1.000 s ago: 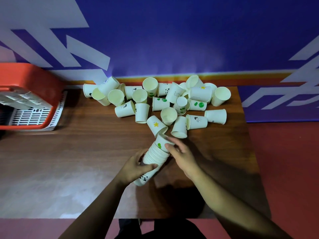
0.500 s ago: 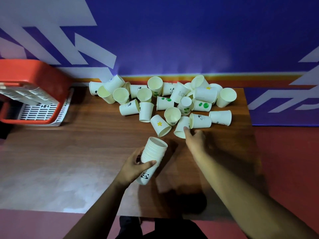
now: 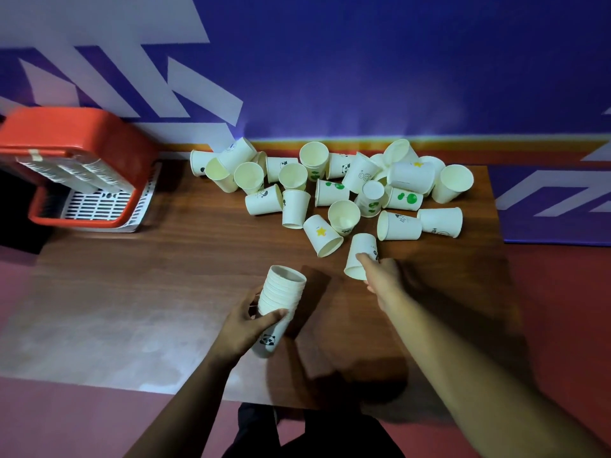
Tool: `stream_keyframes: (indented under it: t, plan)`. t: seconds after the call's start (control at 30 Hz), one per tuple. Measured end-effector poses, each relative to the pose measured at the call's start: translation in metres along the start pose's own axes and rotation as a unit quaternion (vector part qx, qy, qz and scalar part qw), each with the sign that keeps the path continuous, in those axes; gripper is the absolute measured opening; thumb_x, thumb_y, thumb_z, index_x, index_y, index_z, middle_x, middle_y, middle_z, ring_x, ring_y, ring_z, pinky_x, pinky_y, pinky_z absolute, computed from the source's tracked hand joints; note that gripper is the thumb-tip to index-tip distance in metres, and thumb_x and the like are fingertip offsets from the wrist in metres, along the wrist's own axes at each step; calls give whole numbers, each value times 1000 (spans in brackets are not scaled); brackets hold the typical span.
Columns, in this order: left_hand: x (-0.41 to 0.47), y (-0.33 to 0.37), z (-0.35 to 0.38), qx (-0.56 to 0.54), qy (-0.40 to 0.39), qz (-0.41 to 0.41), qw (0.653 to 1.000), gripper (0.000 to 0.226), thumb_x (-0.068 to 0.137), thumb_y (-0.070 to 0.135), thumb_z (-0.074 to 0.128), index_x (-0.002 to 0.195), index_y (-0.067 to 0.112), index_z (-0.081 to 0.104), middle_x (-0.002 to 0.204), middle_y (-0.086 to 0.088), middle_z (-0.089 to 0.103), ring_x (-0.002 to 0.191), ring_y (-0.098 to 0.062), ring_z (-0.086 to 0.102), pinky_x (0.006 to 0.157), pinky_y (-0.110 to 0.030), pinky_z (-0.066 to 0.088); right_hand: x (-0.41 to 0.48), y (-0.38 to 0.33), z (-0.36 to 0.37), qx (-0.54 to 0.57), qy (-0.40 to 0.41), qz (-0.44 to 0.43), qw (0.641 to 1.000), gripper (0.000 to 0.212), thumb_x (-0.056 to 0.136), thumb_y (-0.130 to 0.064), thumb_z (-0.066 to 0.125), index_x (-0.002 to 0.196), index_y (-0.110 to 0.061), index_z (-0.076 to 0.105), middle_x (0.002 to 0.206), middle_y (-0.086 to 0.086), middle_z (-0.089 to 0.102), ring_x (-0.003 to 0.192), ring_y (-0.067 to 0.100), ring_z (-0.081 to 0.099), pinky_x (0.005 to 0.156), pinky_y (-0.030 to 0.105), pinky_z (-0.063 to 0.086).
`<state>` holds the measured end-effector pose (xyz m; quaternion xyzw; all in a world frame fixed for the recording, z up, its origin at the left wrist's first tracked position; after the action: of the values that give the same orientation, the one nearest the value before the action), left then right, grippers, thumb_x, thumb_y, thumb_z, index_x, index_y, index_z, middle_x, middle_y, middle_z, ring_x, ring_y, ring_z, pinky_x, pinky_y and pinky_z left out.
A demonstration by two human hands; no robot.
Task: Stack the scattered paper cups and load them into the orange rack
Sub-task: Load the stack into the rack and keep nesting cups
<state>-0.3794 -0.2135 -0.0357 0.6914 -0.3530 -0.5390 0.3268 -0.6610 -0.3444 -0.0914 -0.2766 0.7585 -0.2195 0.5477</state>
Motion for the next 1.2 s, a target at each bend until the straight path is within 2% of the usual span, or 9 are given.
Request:
stream_keyframes:
  t: [0.13,0.23,0.4,0.53,0.63,0.8,0.93,1.03,1.2]
  plan:
    - [0,-1,-8,2,-3,2,1000,66,67,37,89,127,30,61,111,6,73,104,-13,69,87,-34,58,-48,-4,10,28,-65,-56,996,49,75,-32,77,113,-12,52,108,7,65,95,22,67,86,42,58]
    - [-1,8,-18,13,-17,26,999,59,73,19,89,125,25,61,113,4,71,104,-11,68,79,-22,55,-88,-37,33,-26,-144,-143,979,43,74,-31,81,110,-21,59,108,1,66,98,17,66,91,39,56]
    - [-1,24,-57,55,-48,94,993,58,71,23,90,120,34,62,119,3,67,113,-13,64,94,-38,54,-134,-101,68,-189,-170,-261,931,62,50,-69,78,102,-41,57,109,-7,62,100,12,63,87,38,55]
    - [1,39,-100,98,-66,171,978,68,66,41,89,127,39,60,120,11,60,120,-16,57,100,-44,51,-181,-124,128,-261,-209,-312,889,57,69,-63,75,115,-30,64,114,-12,66,107,7,61,93,31,52]
    - [9,42,-147,74,-66,189,977,66,66,41,90,124,40,61,118,14,59,119,-17,58,97,-47,53,-207,-120,195,-287,-210,-344,869,70,77,-68,62,137,-32,52,141,-12,54,131,8,47,110,32,39]
    - [23,25,-264,38,-50,179,982,73,66,42,91,131,34,59,128,2,61,122,-22,59,101,-53,50,-241,-134,307,-207,-231,-318,896,72,82,-68,57,144,-34,42,147,-15,45,135,3,39,112,28,33]
    - [42,20,-369,-27,3,162,986,69,72,31,87,134,29,58,131,1,65,124,-21,60,106,-54,47,-252,-156,392,-34,-231,-216,948,36,98,-37,55,131,-24,55,127,-5,59,123,13,54,107,37,45]
    - [54,19,-434,-76,24,156,985,71,72,29,86,136,24,57,133,-3,65,126,-22,59,109,-55,44,-268,-163,462,-19,-288,-215,933,28,98,-16,57,126,-20,55,120,6,62,111,13,60,103,39,48]
    - [77,21,-510,-90,25,165,982,71,74,28,86,136,20,52,136,-7,62,131,-24,55,110,-58,41,-286,-187,552,-69,-326,-280,901,37,89,-12,66,123,-21,55,121,2,66,110,17,64,98,32,50]
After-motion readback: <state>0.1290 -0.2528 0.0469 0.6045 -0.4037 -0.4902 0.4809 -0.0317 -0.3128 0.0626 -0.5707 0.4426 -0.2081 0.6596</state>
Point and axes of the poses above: each hand's wrist, its own x-axis towards the middle knuckle, its own z-axis out of the palm, y = z × x, the point moved 8 cm from there along x, towards the middle knuckle
